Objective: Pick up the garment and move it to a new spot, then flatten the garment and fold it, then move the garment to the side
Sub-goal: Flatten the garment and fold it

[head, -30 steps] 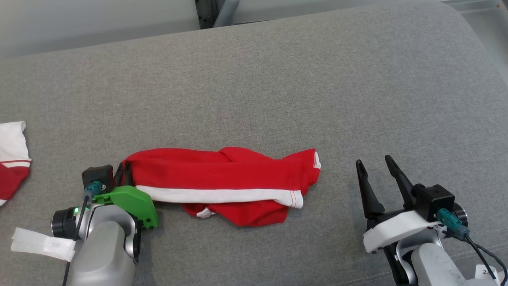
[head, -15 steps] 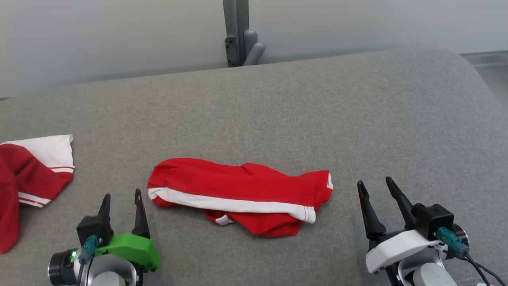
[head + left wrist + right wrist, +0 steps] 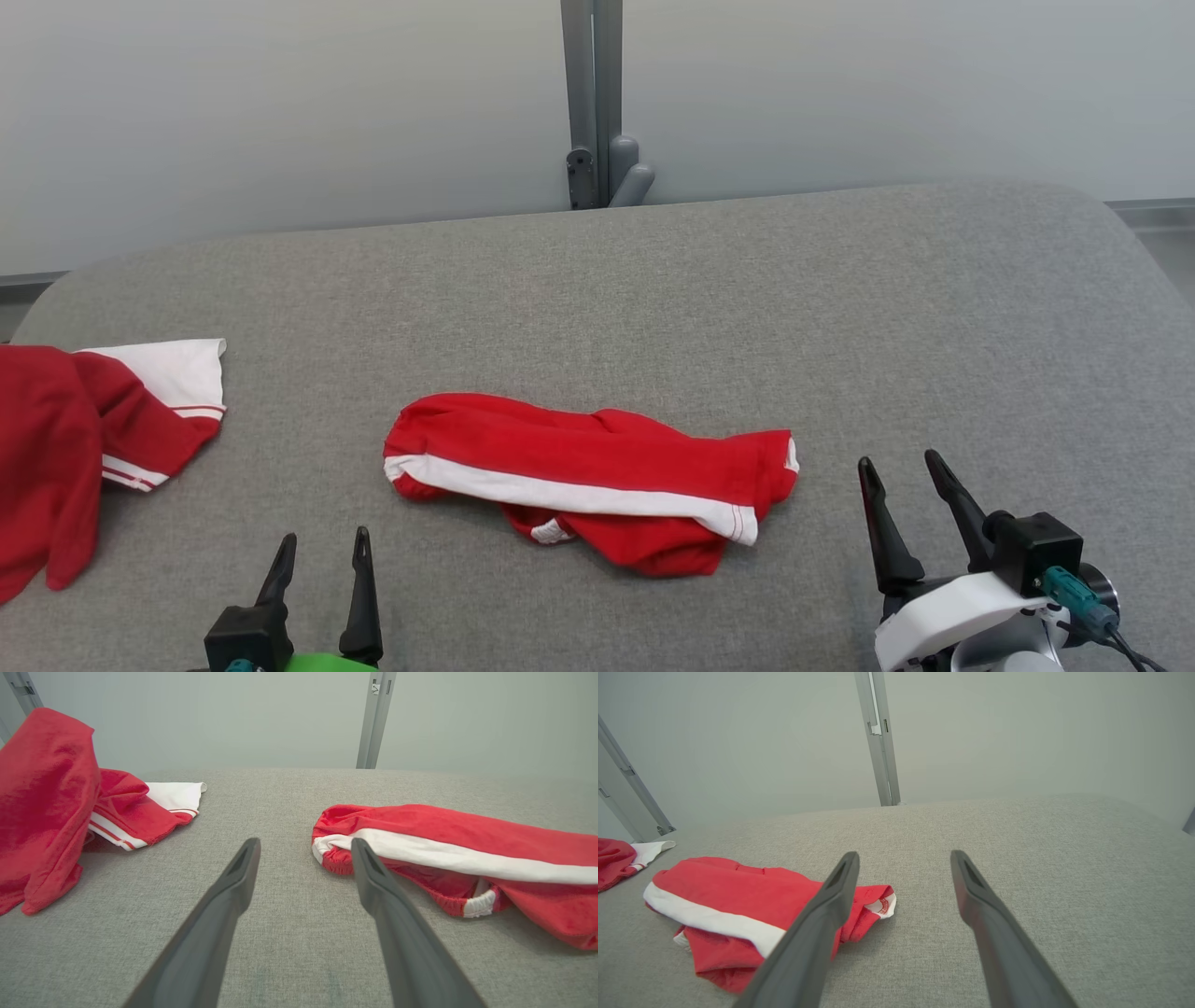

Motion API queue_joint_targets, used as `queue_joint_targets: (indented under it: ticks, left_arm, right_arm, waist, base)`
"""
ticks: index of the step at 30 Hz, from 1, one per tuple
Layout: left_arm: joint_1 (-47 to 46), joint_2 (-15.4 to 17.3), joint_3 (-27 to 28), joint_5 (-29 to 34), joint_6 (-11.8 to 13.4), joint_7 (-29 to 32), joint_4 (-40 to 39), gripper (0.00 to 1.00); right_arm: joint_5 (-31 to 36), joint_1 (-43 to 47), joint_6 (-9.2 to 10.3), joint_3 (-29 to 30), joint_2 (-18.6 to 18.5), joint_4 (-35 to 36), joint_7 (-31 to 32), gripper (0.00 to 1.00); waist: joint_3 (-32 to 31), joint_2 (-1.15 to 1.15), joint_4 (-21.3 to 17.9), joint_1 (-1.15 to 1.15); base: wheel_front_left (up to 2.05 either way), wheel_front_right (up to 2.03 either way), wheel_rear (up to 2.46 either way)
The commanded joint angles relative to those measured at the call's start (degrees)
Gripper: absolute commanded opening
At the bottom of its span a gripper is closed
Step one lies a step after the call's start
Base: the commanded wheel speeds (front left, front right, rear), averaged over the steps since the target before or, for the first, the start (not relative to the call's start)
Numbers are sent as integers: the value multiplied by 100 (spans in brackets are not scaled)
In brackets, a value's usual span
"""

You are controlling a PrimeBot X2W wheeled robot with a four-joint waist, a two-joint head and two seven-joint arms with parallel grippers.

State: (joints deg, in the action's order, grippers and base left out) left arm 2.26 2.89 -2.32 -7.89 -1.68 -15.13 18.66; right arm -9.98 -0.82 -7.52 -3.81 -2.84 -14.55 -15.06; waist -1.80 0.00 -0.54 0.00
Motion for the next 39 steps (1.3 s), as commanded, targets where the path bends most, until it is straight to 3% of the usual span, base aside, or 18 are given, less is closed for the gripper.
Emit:
queue_joint_targets:
  ticks: [1,18,30,39]
  left_arm:
    - [79,5,-44,-105,31,-3,-57,100]
    - [-212,3,-273,-262,81,-2,-63,100]
    - [-478,5,-443,-346,34,-2,75,100]
    - [-557,5,-477,-380,8,-2,157,100]
  right_arm:
    - [3,79,6,37,-16,22,-17,100]
    - [62,22,6,-362,-14,-48,-17,100]
    - [-966,-250,6,-1604,-170,-605,-17,100]
    - [-1606,-461,6,-2041,-387,-748,-17,100]
  waist:
    - [-31,0,32,0]
    - [289,0,46,0]
    - [704,0,168,0]
    - [758,0,234,0]
  base:
    - [0,0,0]
    - [0,0,0]
    - [0,0,0]
    - [0,0,0]
